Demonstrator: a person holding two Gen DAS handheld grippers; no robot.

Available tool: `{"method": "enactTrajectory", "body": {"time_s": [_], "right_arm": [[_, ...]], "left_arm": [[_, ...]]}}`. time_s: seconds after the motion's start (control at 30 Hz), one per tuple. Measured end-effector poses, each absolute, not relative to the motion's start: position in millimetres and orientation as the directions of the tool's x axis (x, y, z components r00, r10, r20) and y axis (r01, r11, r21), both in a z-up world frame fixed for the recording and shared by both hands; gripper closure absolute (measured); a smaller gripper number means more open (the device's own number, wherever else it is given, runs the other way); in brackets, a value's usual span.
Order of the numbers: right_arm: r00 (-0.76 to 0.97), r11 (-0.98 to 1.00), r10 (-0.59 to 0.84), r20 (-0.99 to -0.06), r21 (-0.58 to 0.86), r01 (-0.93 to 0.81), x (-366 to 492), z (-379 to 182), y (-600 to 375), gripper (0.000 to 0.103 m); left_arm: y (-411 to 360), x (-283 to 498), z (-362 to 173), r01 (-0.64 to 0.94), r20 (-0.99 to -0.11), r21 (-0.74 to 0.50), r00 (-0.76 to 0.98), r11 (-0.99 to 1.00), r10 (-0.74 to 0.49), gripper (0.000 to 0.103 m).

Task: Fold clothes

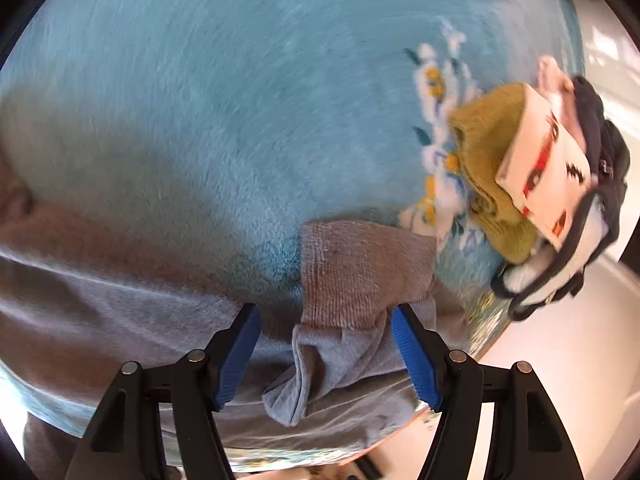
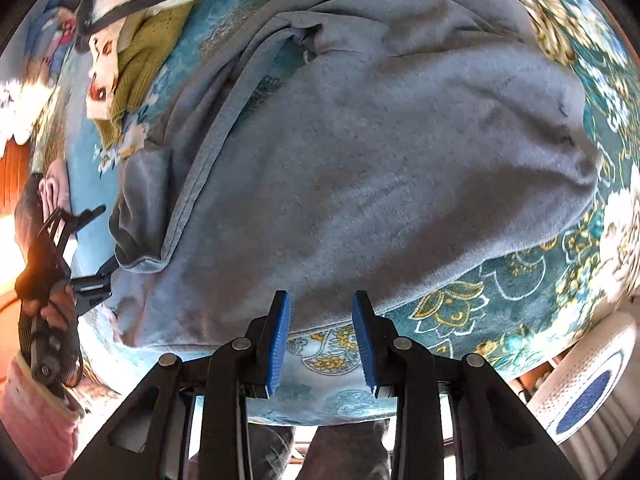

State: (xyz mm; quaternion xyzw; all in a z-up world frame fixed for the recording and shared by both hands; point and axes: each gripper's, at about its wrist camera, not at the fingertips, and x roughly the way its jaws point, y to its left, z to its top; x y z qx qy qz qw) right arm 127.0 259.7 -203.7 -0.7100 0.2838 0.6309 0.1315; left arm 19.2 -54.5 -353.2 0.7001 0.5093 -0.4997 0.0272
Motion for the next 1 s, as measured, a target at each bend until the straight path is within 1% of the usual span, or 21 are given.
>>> {"method": "enactTrajectory", "body": {"time_s": [0.1, 0.13, 0.17, 0.2, 0.27, 0.33, 0.43, 0.5, 0.57, 0.63, 0.7, 0.83, 0.97, 1.0], "right_arm": [[0.048, -0.817, -0.228, -0.972, 0.165, -0.553, 123.8, -202.0, 261.4, 0.07], [0.051, -0.818, -0.225, -0.973, 0.16, -0.552, 123.8, -201.5, 262.3, 0.07], [0.054, -0.819, -0.221, -0.974, 0.156, -0.552, 123.7, -201.0, 263.1, 0.07], [0.056, -0.819, -0.22, -0.974, 0.153, -0.553, 123.8, -200.9, 264.2, 0.07], [0.06, -0.818, -0.219, -0.974, 0.149, -0.556, 124.0, -201.0, 266.0, 0.07], [0.064, -0.82, -0.218, -0.974, 0.147, -0.554, 122.9, -200.8, 265.8, 0.07], [0.065, -0.827, -0.213, -0.975, 0.144, -0.544, 119.2, -199.7, 264.0, 0.07], [0.06, -0.828, -0.212, -0.976, 0.147, -0.541, 116.9, -198.9, 263.2, 0.07], [0.058, -0.829, -0.213, -0.975, 0.149, -0.539, 114.7, -199.2, 262.1, 0.07], [0.062, -0.831, -0.216, -0.974, 0.15, -0.535, 114.1, -200.8, 260.2, 0.07], [0.067, -0.833, -0.219, -0.973, 0.151, -0.532, 113.8, -203.0, 257.6, 0.07], [0.084, -0.839, -0.217, -0.973, 0.142, -0.526, 115.3, -205.3, 252.8, 0.07], [0.093, -0.842, -0.207, -0.974, 0.129, -0.524, 118.6, -204.2, 252.3, 0.07], [0.095, -0.84, -0.205, -0.974, 0.125, -0.528, 119.8, -204.1, 253.0, 0.07]], "left_arm": [[-47.0, 23.3, -355.9, 0.753, -0.705, -0.487, -0.041, -0.442, 0.708, 0.034], [-45.4, 23.0, -354.4, 0.753, -0.706, -0.49, -0.046, -0.44, 0.707, 0.038], [-43.8, 22.7, -353.0, 0.752, -0.706, -0.492, -0.051, -0.439, 0.706, 0.053], [-42.1, 21.7, -351.4, 0.75, -0.707, -0.494, -0.053, -0.439, 0.705, 0.072], [-39.9, 16.4, -343.0, 0.73, -0.717, -0.506, -0.061, -0.458, 0.694, 0.079], [-44.0, 8.7, -327.6, 0.69, -0.736, -0.535, -0.098, -0.487, 0.67, 0.081], [-64.9, -3.0, -292.8, 0.631, -0.727, -0.609, -0.201, -0.481, 0.656, 0.082], [-93.0, -6.8, -268.1, 0.597, -0.723, -0.652, -0.301, -0.468, 0.622, 0.082], [-128.4, -4.8, -248.7, 0.583, -0.73, -0.665, -0.374, -0.467, 0.572, 0.082], [-151.9, -3.7, -249.3, 0.591, -0.773, -0.622, -0.361, -0.514, 0.521, 0.082], [-162.7, -3.4, -264.1, 0.617, -0.83, -0.544, -0.295, -0.568, 0.474, 0.082], [-157.3, -0.9, -296.8, 0.655, -0.884, -0.434, -0.179, -0.618, 0.431, 0.082], [-156.3, -6.8, -290.5, 0.639, -0.884, -0.441, -0.186, -0.631, 0.429, 0.082], [-158.7, -9.9, -282.6, 0.614, -0.88, -0.455, -0.203, -0.644, 0.428, 0.082]]}}
